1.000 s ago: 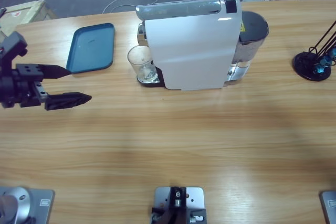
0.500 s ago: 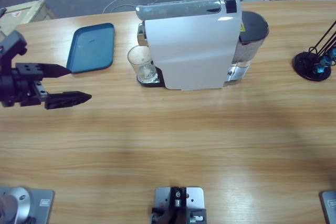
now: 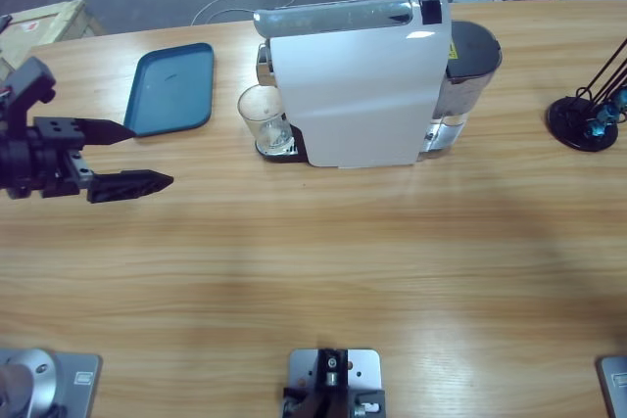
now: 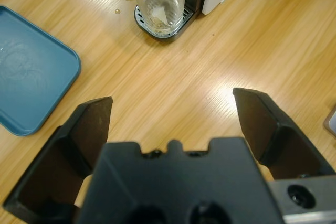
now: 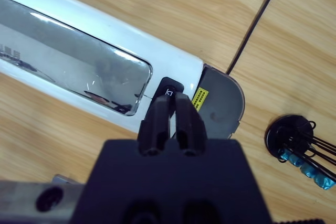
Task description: Pour coffee
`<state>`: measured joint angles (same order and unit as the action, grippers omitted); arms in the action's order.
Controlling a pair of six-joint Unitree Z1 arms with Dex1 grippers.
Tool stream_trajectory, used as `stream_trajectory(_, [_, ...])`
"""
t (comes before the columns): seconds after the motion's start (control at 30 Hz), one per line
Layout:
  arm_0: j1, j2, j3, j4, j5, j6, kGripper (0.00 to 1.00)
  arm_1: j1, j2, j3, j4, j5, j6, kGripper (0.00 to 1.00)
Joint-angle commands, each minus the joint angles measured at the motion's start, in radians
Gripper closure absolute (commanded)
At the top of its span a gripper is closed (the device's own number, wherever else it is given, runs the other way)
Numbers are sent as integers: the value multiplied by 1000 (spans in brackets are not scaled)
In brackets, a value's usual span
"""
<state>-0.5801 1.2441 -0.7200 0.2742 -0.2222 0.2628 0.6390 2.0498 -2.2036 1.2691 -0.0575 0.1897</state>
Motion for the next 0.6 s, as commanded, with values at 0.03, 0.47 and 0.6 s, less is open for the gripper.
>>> stream_trajectory(0.03, [-12,31,24,-10,17,-8,0,-9,82,8,7,-2,-7,1000])
stream_trajectory(0.47, [-12,34,23,-10,18,-8,0,-7,16,2,-9,-13,-9,1000])
stream_trajectory(0.6, [-12,32,23,-10,18,-9,0,34,-84,24,-9,-16,-2,0])
